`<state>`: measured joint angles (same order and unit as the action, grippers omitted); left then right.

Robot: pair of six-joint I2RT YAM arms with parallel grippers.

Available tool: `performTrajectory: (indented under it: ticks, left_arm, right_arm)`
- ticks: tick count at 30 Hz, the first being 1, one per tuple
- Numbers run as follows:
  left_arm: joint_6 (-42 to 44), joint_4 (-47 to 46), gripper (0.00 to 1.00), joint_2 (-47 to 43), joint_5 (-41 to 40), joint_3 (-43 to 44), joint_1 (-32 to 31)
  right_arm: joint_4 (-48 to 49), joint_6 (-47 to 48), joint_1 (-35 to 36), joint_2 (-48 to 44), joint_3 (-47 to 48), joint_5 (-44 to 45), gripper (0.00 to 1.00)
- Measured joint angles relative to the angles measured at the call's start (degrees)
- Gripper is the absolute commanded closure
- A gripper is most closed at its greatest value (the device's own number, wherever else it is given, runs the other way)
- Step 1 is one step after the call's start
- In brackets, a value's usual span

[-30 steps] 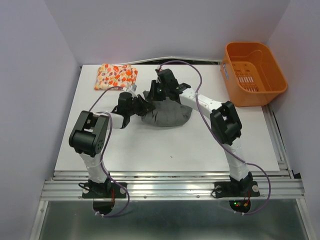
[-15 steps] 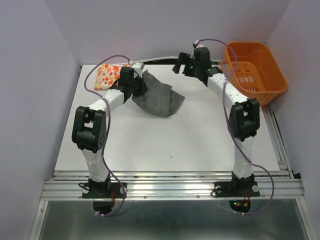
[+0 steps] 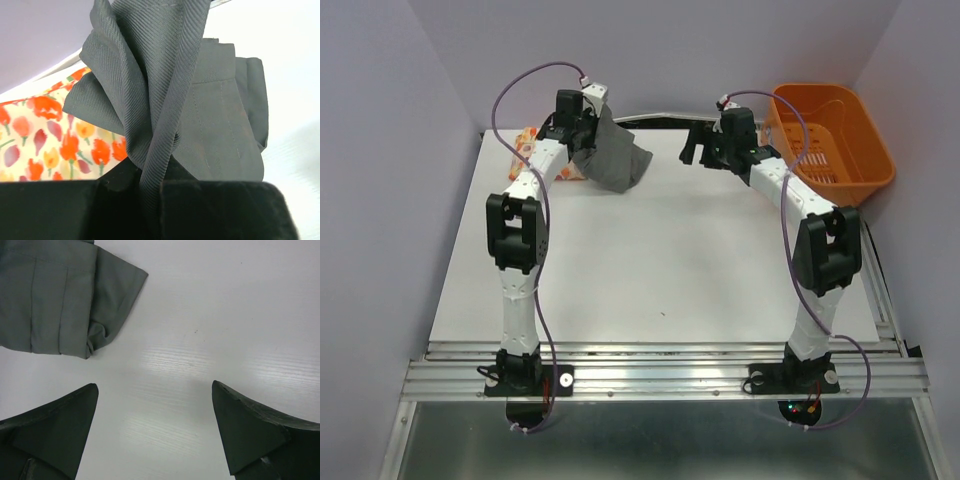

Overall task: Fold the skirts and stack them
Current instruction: Neatly place the folded skirt to the corner

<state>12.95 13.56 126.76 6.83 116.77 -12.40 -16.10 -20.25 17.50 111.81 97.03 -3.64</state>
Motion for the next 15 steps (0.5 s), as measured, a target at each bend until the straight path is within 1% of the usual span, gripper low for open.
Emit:
performTrajectory:
  ticks: [5, 10, 15]
  left_arm:
    - [2.1, 2.2, 1.00, 2.0, -1.0, 5.5, 2.4]
    - [4.2, 0.8, 1.00, 1.9, -1.7, 6.6, 3.8]
    - [5.0, 1.3, 1.00, 2.1, -1.7, 8.0, 4.5]
  right_arm:
    - [0.2, 0.2, -0.6, 0.0, -0.5, -0.1, 0.00]
    - [0.3, 0.1, -0.7, 0.0, -0.5, -0.7, 0.00]
    - [0.4, 0.1, -0.7, 0.0, -0.7, -1.3, 0.00]
